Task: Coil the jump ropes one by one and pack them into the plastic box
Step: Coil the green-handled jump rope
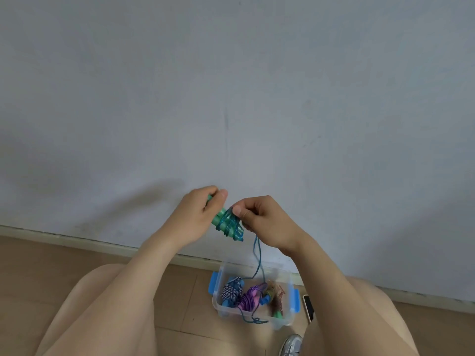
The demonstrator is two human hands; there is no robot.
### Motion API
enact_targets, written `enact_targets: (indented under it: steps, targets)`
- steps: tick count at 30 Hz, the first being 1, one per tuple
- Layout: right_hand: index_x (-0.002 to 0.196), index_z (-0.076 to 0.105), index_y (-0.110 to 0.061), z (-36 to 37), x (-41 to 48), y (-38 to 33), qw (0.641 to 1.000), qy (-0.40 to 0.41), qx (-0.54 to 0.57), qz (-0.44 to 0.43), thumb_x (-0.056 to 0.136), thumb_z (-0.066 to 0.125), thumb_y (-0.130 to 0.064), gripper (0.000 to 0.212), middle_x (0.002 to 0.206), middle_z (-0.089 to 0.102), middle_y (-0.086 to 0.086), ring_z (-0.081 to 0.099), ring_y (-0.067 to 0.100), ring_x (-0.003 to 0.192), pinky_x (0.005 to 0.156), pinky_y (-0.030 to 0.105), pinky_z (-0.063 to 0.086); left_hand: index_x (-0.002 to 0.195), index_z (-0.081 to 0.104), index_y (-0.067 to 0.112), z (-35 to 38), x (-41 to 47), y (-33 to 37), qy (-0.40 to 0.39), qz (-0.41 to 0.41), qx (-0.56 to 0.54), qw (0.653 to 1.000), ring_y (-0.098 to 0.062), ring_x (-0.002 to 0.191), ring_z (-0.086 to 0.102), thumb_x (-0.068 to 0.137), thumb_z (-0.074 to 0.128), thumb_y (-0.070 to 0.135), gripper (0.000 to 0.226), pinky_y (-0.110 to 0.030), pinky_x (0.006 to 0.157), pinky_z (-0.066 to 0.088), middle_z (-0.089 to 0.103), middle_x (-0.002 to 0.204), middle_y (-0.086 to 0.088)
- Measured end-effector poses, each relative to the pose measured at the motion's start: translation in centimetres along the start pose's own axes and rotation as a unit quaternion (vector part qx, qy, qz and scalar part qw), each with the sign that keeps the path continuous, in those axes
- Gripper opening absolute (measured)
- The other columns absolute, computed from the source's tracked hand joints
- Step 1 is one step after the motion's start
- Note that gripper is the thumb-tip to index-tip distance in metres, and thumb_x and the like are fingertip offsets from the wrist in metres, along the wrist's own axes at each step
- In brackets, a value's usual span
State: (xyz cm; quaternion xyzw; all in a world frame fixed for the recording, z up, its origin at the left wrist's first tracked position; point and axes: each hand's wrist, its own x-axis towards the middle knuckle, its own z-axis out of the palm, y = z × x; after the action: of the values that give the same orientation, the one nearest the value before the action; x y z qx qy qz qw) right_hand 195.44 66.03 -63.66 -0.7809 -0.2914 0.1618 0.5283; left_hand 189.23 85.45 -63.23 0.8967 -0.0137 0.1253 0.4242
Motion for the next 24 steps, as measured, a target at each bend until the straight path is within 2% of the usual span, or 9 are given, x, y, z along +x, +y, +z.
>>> enact_targets:
  steps: [3,5,7,11,14,16,18,20,24]
  targets:
    - [0.106,0.075,-0.008,0.4,-0.1,-0.6,0.987,-0.02,0.159,0.018,0.111,0.051,-0.012,0.025,0.084,0.064,0.019,0.049,0.02,0.065,0.061,0.027,0.043,0.076,0.046,0.004,-0.3,0.1,1.2,0.043,-0.03,-0.123,0.991,-0.016,0.059,0.04,0.112,0.041,0.039,0.051,-0.037,0.061,0.039,0.043,0.063,0.0]
    - [0.101,0.071,-0.008,0.6,-0.1,-0.8,0.974,-0.034,0.219,0.057,0.111,0.052,-0.013,0.022,0.085,0.063,0.019,0.055,0.021,0.064,0.062,0.031,0.048,0.076,0.05,0.003,-0.2,0.1,1.6,0.073,-0.086,-0.199,0.973,-0.017,0.057,0.045,0.113,0.039,0.039,0.053,-0.034,0.058,0.041,0.047,0.06,-0.001]
    - [0.096,0.069,-0.008,1.0,-0.2,-0.8,0.975,-0.04,0.198,0.092,0.11,0.051,-0.011,0.023,0.078,0.063,0.012,0.056,0.02,0.063,0.06,0.03,0.049,0.072,0.052,0.009,0.0,0.3,1.6,0.082,-0.112,-0.213,0.967,-0.017,0.052,0.045,0.113,0.035,0.042,0.055,-0.03,0.056,0.038,0.049,0.055,-0.001]
    - [0.101,0.072,-0.004,3.0,-0.2,-0.8,0.981,-0.03,0.147,0.123,0.113,0.045,-0.02,0.033,0.071,0.063,0.004,0.057,0.017,0.058,0.057,0.028,0.049,0.072,0.058,0.006,0.8,0.8,0.5,0.154,-0.12,-0.126,0.973,-0.012,0.048,0.053,0.113,0.028,0.044,0.064,-0.031,0.058,0.041,0.06,0.055,-0.002]
    - [0.098,0.071,-0.006,4.5,-0.1,-0.7,0.989,-0.018,0.082,0.12,0.112,0.042,-0.025,0.037,0.06,0.049,-0.002,0.047,0.015,0.054,0.059,0.03,0.042,0.084,0.058,0.003,1.1,1.1,-0.6,0.217,-0.122,-0.013,0.968,-0.019,0.065,0.066,0.108,0.02,0.053,0.067,-0.039,0.066,0.052,0.065,0.071,-0.009]
    - [0.091,0.07,-0.005,5.1,-0.2,-0.9,0.996,-0.03,-0.001,0.086,0.107,0.049,-0.026,0.034,0.059,0.044,-0.002,0.04,0.014,0.053,0.059,0.032,0.037,0.078,0.05,0.011,1.1,0.9,-0.8,0.24,-0.128,0.031,0.962,-0.022,0.065,0.057,0.11,0.025,0.052,0.058,-0.038,0.058,0.043,0.059,0.071,-0.008]
    - [0.086,0.062,0.004,5.4,-0.6,-1.3,0.997,-0.056,-0.027,0.053,0.104,0.056,-0.028,0.037,0.055,0.047,0.002,0.044,0.016,0.048,0.058,0.032,0.04,0.08,0.044,0.014,1.0,0.7,-0.6,0.229,-0.134,0.089,0.96,-0.023,0.063,0.052,0.111,0.031,0.05,0.05,-0.036,0.054,0.033,0.056,0.071,-0.007]
    - [0.081,0.061,0.003,5.2,-0.8,-1.6,0.996,-0.057,-0.07,0.022,0.105,0.057,-0.027,0.038,0.053,0.06,0.008,0.057,0.016,0.043,0.057,0.031,0.05,0.088,0.046,0.013,1.0,0.5,-0.7,0.186,-0.135,0.159,0.96,-0.027,0.067,0.055,0.111,0.031,0.052,0.048,-0.038,0.056,0.036,0.057,0.074,-0.007]
    - [0.08,0.075,-0.023,4.0,-0.1,-1.2,0.964,0.076,-0.251,-0.045,0.093,0.075,-0.045,0.025,0.053,0.059,-0.008,0.055,0.008,0.051,0.059,0.03,0.051,0.085,0.047,0.016,0.8,0.5,-2.0,0.08,-0.096,0.213,0.969,-0.028,0.066,0.055,0.111,0.036,0.047,0.042,-0.039,0.055,0.036,0.056,0.07,-0.004]
